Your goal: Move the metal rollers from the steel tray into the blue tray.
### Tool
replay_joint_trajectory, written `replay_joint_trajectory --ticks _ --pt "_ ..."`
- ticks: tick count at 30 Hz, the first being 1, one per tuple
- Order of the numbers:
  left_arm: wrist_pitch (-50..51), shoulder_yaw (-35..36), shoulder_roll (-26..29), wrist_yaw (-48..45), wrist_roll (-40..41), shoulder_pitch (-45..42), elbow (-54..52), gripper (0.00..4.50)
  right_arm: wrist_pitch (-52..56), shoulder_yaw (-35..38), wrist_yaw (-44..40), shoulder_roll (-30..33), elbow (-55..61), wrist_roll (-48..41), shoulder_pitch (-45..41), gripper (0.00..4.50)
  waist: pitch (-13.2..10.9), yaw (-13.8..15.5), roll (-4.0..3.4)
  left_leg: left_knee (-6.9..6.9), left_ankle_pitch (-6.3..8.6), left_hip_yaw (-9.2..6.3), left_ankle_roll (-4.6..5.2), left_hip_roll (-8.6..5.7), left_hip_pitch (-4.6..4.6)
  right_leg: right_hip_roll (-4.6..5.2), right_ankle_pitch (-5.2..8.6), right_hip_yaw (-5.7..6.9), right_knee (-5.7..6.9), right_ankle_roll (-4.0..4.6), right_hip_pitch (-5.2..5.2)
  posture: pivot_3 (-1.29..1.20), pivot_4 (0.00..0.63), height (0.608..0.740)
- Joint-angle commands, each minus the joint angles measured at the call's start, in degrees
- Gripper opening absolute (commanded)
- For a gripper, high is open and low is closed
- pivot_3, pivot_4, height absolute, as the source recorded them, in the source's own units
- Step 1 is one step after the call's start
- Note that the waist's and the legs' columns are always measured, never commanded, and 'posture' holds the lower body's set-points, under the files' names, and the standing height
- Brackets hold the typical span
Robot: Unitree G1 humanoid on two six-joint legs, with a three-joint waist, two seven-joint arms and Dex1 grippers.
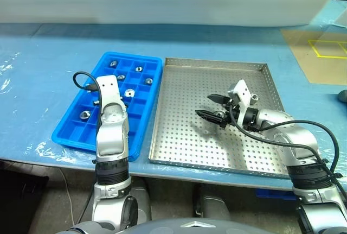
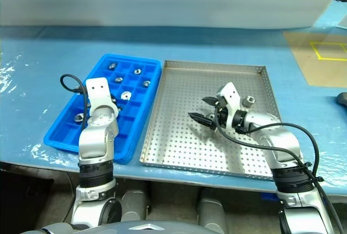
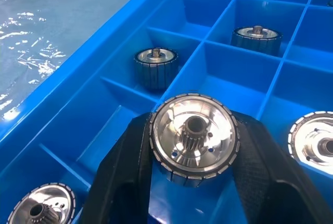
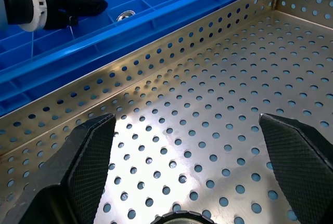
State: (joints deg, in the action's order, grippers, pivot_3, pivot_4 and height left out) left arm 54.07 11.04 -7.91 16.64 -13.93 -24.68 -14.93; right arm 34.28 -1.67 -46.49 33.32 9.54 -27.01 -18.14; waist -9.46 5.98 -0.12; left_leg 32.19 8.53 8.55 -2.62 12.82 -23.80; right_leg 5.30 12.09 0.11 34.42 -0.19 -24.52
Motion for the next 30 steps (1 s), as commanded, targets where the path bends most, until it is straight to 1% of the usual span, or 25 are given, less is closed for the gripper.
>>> replay_joint_trajectory --ticks 1,4,11,13,14,19,22,24,28,30 --pt "3.3 -0.2 -0.7 1.5 -0.9 -0.2 -3.8 1.73 -1.4 0.9 -0.6 -0.4 0.6 -0.2 -0.8 4.50 0.0 -0.1 0.00 0.00 0.00 0.00 0.00 0.00 0.00 0.00 0.00 0.00 0.00 0.00 0.00 0.06 0.150 0.740" --pt "4.9 -0.6 -1.1 2.1 -0.9 0.0 -5.3 1.73 -1.4 0.9 -0.5 -0.6 0.6 -0.2 -0.8 4.50 0.0 -0.2 0.01 -0.01 0.00 0.00 0.00 0.00 0.00 0.00 0.00 0.01 -0.01 -0.01 -0.01 0.06 0.150 0.740" --pt "6.4 1.2 -1.1 3.9 -0.9 -0.2 -6.0 1.73 -1.5 0.7 -0.6 -1.3 0.7 0.0 -0.8 4.50 0.0 -0.2 0.01 -0.02 0.00 0.00 0.00 0.00 -0.08 -0.01 0.00 0.04 -0.03 -0.01 -0.10 0.07 0.150 0.740" --pt "6.3 1.6 -0.9 4.1 -0.8 -0.3 -5.8 2.48 -1.5 0.8 -0.6 -1.3 0.6 0.1 -0.8 4.50 0.0 -0.2 0.01 -0.02 0.00 0.00 0.00 0.00 -0.08 -0.01 0.00 0.06 -0.03 -0.01 -0.10 0.06 0.150 0.740" --pt "6.2 1.7 -0.7 4.2 -0.7 -0.4 -5.5 2.75 -1.5 0.8 -0.6 -1.3 0.7 0.1 -0.8 4.50 0.0 -0.3 0.01 -0.03 0.00 0.00 0.00 0.00 -0.08 -0.01 0.00 0.06 -0.03 -0.01 -0.10 0.06 0.150 0.740" --pt "7.1 2.1 -0.7 2.5 1.4 -1.0 -4.2 4.49 -1.4 1.1 -0.4 -1.2 1.0 0.1 -0.5 4.50 0.0 -0.2 0.01 -0.02 -0.01 0.00 -0.02 -0.01 -0.06 -0.01 0.00 0.09 -0.01 -0.01 -0.10 0.06 0.150 0.740" --pt "5.7 1.1 -0.4 -2.3 5.2 -1.7 -3.6 4.49 -1.5 1.4 -0.2 -1.1 1.2 0.1 -0.5 4.50 0.0 0.1 0.00 -0.01 -0.01 0.00 -0.02 -0.04 -0.08 0.03 0.00 0.10 -0.01 -0.01 -0.09 0.04 0.150 0.740" --pt "4.3 -0.9 0.9 -5.8 6.7 -2.1 -2.8 4.49 -1.5 1.6 0.1 -1.1 1.6 0.1 -0.4 4.50 0.0 0.5 -0.01 -0.02 -0.02 0.00 -0.03 -0.05 -0.08 0.05 0.00 0.09 0.00 -0.01 -0.09 0.04 0.150 0.740" --pt "0.2 -3.5 3.3 -11.5 9.6 -3.5 0.2 4.49 -0.9 2.7 1.1 -1.2 2.7 -0.6 -0.2 4.50 0.0 0.9 0.01 0.00 -0.05 0.01 -0.05 -0.04 -0.12 0.05 -0.01 0.03 0.01 -0.03 -0.10 0.00 0.150 0.740" --pt "-4.0 -5.1 4.8 -15.5 11.8 -4.2 1.5 4.49 0.0 3.9 2.2 -1.2 4.1 -1.5 0.0 4.50 0.0 0.7 0.01 -0.01 -0.06 0.02 -0.06 -0.01 -0.16 0.02 -0.02 0.00 0.02 -0.04 -0.18 -0.03 0.150 0.740"
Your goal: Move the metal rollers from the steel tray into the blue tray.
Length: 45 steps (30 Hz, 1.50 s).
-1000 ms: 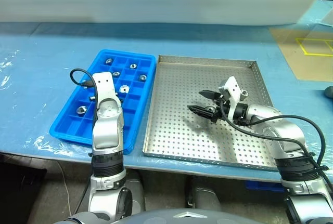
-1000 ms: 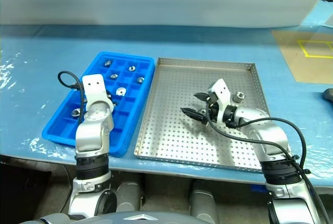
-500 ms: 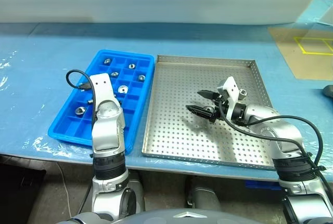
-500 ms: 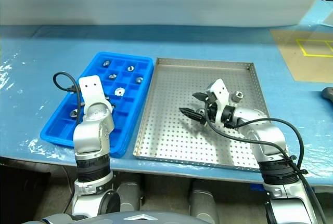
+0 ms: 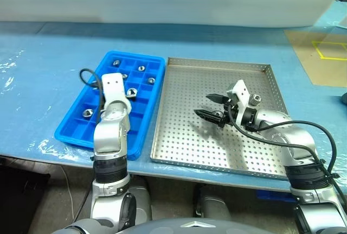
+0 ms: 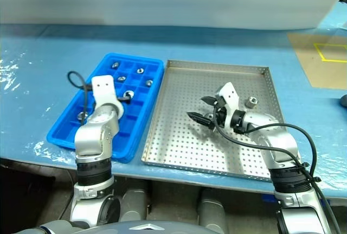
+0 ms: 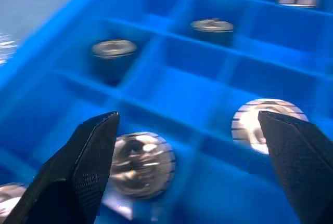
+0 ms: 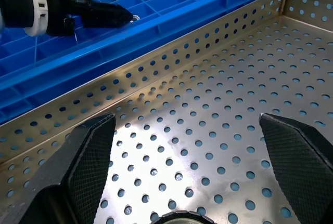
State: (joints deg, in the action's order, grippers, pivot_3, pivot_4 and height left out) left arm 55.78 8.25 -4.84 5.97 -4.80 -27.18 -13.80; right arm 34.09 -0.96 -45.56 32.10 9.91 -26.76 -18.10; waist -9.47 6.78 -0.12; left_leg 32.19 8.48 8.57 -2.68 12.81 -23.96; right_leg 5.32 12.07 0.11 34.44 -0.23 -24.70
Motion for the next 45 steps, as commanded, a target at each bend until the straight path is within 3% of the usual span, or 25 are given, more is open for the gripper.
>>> replay_joint_trajectory --ticks 1,3,14,24,45 --pt "-9.3 -4.7 3.4 -7.9 3.0 -1.8 1.2 4.49 0.7 3.8 1.9 -0.2 4.6 -2.3 0.3 4.50 0.0 -0.4 0.00 -0.04 -0.01 0.00 -0.01 0.01 -0.01 -0.03 0.00 -0.01 0.00 0.00 -0.05 -0.05 0.150 0.740" --pt "-14.8 -7.6 5.2 -11.8 3.8 -2.6 4.1 4.49 1.4 5.0 3.2 -0.2 6.2 -2.8 1.3 4.50 0.0 -0.7 0.00 -0.12 -0.05 0.01 -0.08 0.05 -0.08 -0.09 0.00 -0.04 0.03 -0.01 -0.18 -0.08 0.150 0.740" --pt "-33.2 -11.3 3.9 -30.6 13.2 -13.6 25.5 4.49 7.5 16.7 11.1 1.9 18.7 -6.6 13.1 4.50 0.0 -3.3 -0.01 -0.03 -0.06 0.17 -0.10 -0.01 0.09 -0.06 -0.05 -0.23 0.17 -0.08 -0.15 -0.31 0.150 0.740" --pt "-44.9 -16.7 3.3 -45.2 12.8 -21.9 43.2 4.49 10.6 23.6 15.9 1.8 24.9 -10.0 19.6 4.50 0.0 -6.8 -0.04 -0.03 -0.02 0.28 -0.03 -0.04 0.22 -0.10 -0.08 -0.31 0.17 -0.15 -0.14 -0.42 0.150 0.740" --pt "-58.2 -19.9 -0.6 -50.1 5.5 -32.7 70.6 4.49 10.6 22.9 17.5 2.2 26.4 -11.0 21.1 4.50 0.0 -7.5 -0.04 0.10 0.04 0.31 0.09 -0.08 0.32 -0.03 -0.09 -0.33 0.17 -0.14 0.07 -0.45 0.150 0.740"
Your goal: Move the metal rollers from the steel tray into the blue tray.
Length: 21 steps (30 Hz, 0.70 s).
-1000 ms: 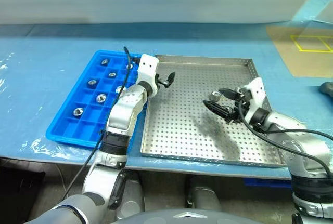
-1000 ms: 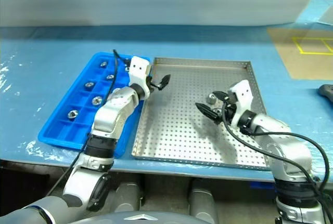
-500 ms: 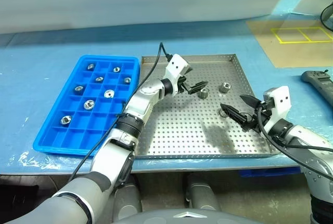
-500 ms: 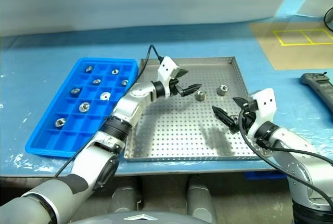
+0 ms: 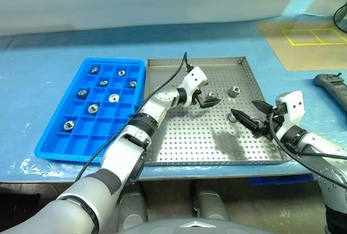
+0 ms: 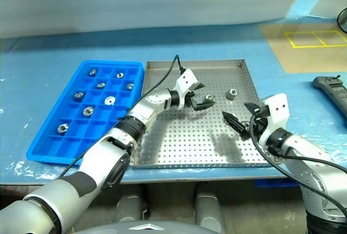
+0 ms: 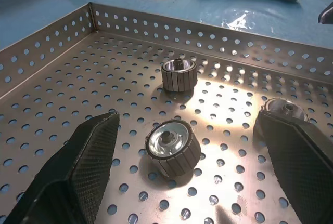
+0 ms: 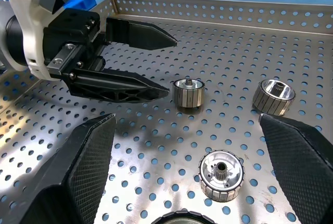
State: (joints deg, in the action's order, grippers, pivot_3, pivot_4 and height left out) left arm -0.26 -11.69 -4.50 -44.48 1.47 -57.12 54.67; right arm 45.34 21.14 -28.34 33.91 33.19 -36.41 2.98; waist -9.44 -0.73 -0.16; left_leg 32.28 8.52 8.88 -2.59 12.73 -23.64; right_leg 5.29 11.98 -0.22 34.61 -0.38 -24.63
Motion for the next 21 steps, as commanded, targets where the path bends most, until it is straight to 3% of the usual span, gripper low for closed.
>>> replay_joint_trajectory --ticks 1,21 --pt "-2.4 0.4 -1.3 0.6 -0.9 -3.2 3.2 4.49 -0.7 0.8 0.4 0.3 3.2 -1.4 0.1 4.50 0.0 0.0 0.00 0.02 0.01 0.00 0.01 0.00 0.01 0.01 0.00 0.00 0.00 0.00 0.03 -0.45 0.150 0.740" --pt "-3.3 2.8 -4.3 6.4 -3.9 -7.4 14.5 4.49 -1.2 -0.8 3.1 -1.2 5.1 -1.2 0.7 4.50 0.0 -0.1 0.00 0.02 0.03 0.00 0.04 -0.01 0.11 0.02 0.00 0.00 -0.03 0.00 0.14 -0.47 0.150 0.740"
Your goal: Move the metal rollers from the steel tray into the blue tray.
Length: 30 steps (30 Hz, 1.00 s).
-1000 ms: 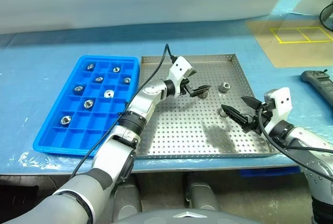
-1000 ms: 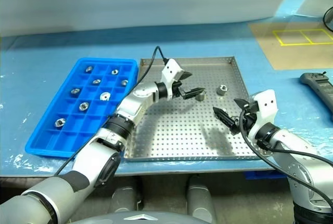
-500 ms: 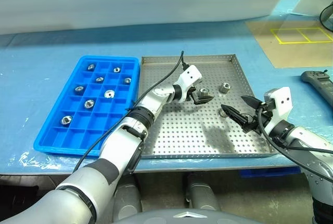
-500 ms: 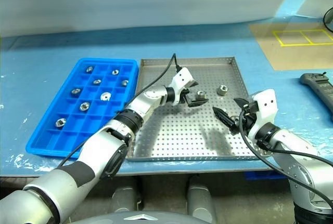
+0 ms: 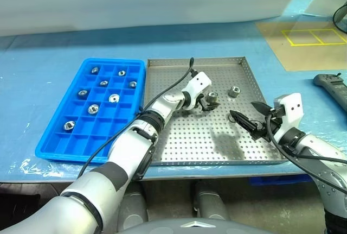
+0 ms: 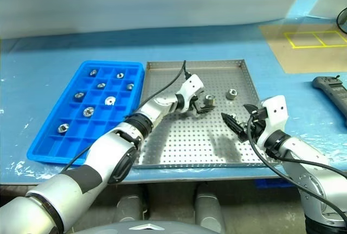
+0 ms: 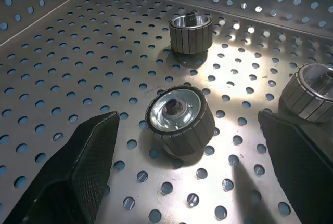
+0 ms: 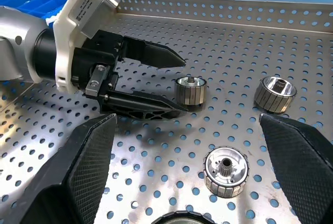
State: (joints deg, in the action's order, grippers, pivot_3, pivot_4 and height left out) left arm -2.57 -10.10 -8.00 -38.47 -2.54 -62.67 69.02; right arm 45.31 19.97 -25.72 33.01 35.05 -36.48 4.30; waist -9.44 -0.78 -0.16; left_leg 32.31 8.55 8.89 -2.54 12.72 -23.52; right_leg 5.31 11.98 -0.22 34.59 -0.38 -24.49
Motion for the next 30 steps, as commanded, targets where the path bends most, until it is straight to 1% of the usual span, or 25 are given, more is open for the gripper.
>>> replay_joint_trajectory --ticks 1,8,19,30 --pt "-0.9 1.4 -0.9 0.7 0.0 -1.9 0.5 4.49 -1.3 0.3 0.6 -0.4 3.1 -1.1 -0.7 4.50 0.0 0.0 0.00 0.00 0.00 0.00 0.00 0.00 0.01 0.00 0.00 0.00 0.00 0.00 0.00 -0.47 0.150 0.740" --pt "0.8 3.8 -1.7 1.2 0.8 -2.4 2.6 4.49 -1.5 -0.4 1.2 -0.7 2.8 -0.9 -1.1 4.50 0.0 0.0 0.00 0.00 0.00 0.00 0.01 0.00 0.01 0.00 0.00 0.00 -0.01 0.00 0.01 -0.47 0.150 0.740" --pt "0.5 4.5 -3.2 0.7 0.1 -4.9 4.1 4.49 -0.8 -1.0 2.4 -1.1 4.2 -1.3 -0.8 4.50 0.0 0.0 0.00 -0.01 0.01 0.00 0.01 0.00 0.00 0.01 0.00 0.00 -0.05 0.00 0.01 -0.49 0.150 0.740" --pt "1.4 4.0 -5.1 0.8 -1.6 -5.9 6.1 4.49 0.5 -0.1 6.1 -3.2 9.8 -2.6 4.0 4.50 0.0 -0.3 0.00 -0.05 0.03 0.01 0.04 0.00 -0.01 0.00 0.01 0.01 -0.14 -0.01 0.01 -0.57 0.150 0.740"
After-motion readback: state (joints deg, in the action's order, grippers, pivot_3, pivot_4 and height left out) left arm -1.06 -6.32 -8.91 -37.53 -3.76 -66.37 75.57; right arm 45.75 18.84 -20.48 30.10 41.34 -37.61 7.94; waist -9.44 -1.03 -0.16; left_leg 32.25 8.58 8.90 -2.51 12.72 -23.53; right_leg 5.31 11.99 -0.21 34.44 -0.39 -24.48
